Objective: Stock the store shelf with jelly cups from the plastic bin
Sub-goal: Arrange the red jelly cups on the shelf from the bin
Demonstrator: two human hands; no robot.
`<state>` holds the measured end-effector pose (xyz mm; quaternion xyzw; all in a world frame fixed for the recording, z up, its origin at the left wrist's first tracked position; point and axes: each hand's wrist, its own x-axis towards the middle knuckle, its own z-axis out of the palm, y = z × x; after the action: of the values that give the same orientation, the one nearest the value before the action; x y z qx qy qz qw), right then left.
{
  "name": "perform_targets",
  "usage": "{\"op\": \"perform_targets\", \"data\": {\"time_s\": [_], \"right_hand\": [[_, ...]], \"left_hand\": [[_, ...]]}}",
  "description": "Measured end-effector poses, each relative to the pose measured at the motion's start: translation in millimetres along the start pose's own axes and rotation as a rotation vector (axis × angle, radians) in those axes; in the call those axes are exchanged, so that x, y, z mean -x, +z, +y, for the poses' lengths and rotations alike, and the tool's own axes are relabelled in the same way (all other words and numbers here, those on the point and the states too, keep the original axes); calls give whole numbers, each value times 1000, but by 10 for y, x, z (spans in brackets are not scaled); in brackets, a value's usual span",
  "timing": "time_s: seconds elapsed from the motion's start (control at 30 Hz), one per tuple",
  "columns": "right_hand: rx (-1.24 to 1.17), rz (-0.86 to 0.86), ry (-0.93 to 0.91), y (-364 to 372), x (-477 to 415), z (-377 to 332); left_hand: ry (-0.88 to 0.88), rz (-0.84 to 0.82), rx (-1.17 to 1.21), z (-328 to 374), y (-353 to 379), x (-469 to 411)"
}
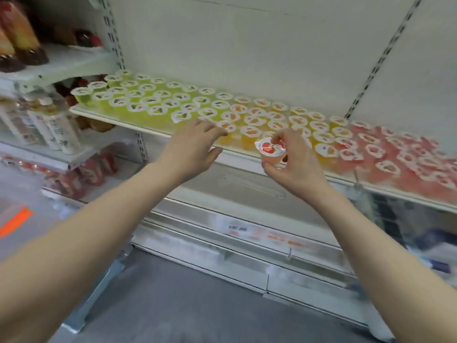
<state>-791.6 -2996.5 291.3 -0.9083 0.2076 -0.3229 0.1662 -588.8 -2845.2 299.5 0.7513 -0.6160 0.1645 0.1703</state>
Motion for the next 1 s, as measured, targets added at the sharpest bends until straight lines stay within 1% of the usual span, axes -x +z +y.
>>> {"op": "perform_targets", "data": {"time_s": [0.13,0.33,0.43,0.57,0.63,0.73,0.87,1.0], "right_hand": [[99,28,45,-688,241,544],[135,112,103,-1633,602,1373],[154,142,171,-2039,777,1774],[192,205,261,-2578,1016,2274],[210,230,308,-2823,1135,2526],[230,263,398,-3108,1313,2915],[253,211,485,-3275,1490,3324],[245,31,553,-3231,1578,3565]], "left_hand": [[112,34,23,716,229,-539],[213,105,90,1871,579,-1248],[256,122,124,2441,771,-1480],[368,142,157,3154,1048,-1772],[389,150,166,3473,1165,-1891],[428,119,175,3905,1340,-2024],[466,67,192,4298,1552,-2198],[496,16,157,4523,1694,-2306]]}}
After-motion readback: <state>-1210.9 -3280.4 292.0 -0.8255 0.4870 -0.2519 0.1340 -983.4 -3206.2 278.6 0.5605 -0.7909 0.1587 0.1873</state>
